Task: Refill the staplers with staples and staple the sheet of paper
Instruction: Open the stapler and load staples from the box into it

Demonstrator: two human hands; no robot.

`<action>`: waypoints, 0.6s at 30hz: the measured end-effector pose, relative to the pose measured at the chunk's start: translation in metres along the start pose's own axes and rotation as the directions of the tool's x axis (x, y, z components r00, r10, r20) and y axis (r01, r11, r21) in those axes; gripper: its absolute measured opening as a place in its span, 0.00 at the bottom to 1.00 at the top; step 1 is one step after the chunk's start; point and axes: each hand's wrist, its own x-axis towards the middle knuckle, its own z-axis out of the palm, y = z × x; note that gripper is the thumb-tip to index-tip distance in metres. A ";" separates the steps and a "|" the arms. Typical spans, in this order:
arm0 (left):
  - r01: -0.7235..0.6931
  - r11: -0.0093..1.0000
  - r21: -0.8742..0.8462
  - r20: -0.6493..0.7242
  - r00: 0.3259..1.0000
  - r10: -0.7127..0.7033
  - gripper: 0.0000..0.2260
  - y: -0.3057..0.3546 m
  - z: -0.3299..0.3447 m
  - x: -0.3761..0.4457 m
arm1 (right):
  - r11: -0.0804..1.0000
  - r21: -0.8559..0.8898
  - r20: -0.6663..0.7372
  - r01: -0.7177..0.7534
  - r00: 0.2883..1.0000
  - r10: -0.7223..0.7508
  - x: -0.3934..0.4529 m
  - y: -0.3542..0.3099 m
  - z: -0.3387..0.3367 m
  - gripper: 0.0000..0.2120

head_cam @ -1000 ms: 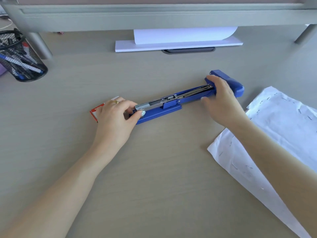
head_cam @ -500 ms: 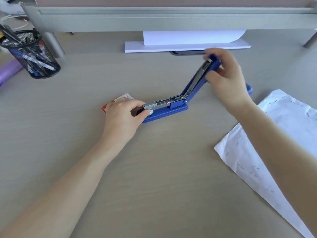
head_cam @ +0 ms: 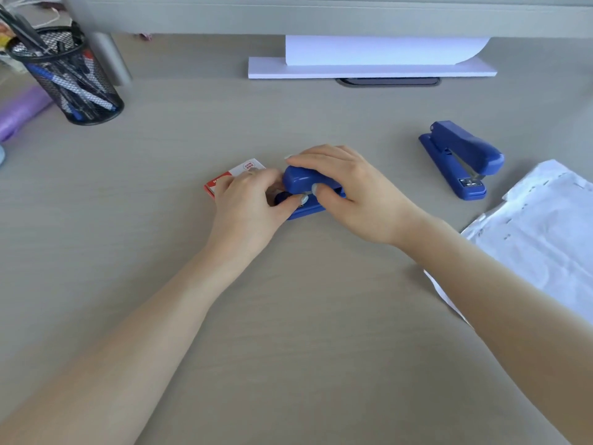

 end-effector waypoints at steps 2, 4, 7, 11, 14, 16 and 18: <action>0.025 0.998 -0.059 0.044 0.999 -0.022 0.10 0.001 -0.002 -0.001 | 0.983 0.158 -0.007 -0.092 0.996 0.094 0.001 -0.002 -0.001 0.16; 0.025 0.996 -0.082 0.114 0.993 -0.016 0.15 0.002 -0.005 -0.004 | 0.964 0.176 -0.057 -0.197 0.976 0.210 0.005 0.000 -0.002 0.13; 0.073 0.965 -0.251 0.141 0.989 -0.038 0.21 0.008 -0.008 -0.003 | 0.942 0.103 -0.154 -0.319 0.931 0.332 0.020 0.002 -0.003 0.11; 0.105 0.957 -0.271 0.073 0.993 -0.089 0.08 0.016 -0.007 0.009 | 0.900 0.014 -0.123 -0.436 0.892 0.435 0.040 0.007 -0.002 0.11; 0.161 0.959 -0.233 0.143 0.981 -0.130 0.10 0.011 -0.009 0.015 | 0.881 -0.077 -0.094 -0.466 0.883 0.459 0.040 0.011 0.002 0.11; 0.177 0.966 -0.191 0.193 0.971 -0.140 0.10 0.006 -0.011 0.016 | 0.873 -0.169 -0.077 -0.457 0.890 0.450 0.039 0.012 0.004 0.12; 0.180 0.971 -0.160 0.217 0.966 -0.143 0.11 0.003 -0.011 0.017 | 0.866 -0.245 -0.074 -0.436 0.899 0.432 0.038 0.012 0.006 0.13</action>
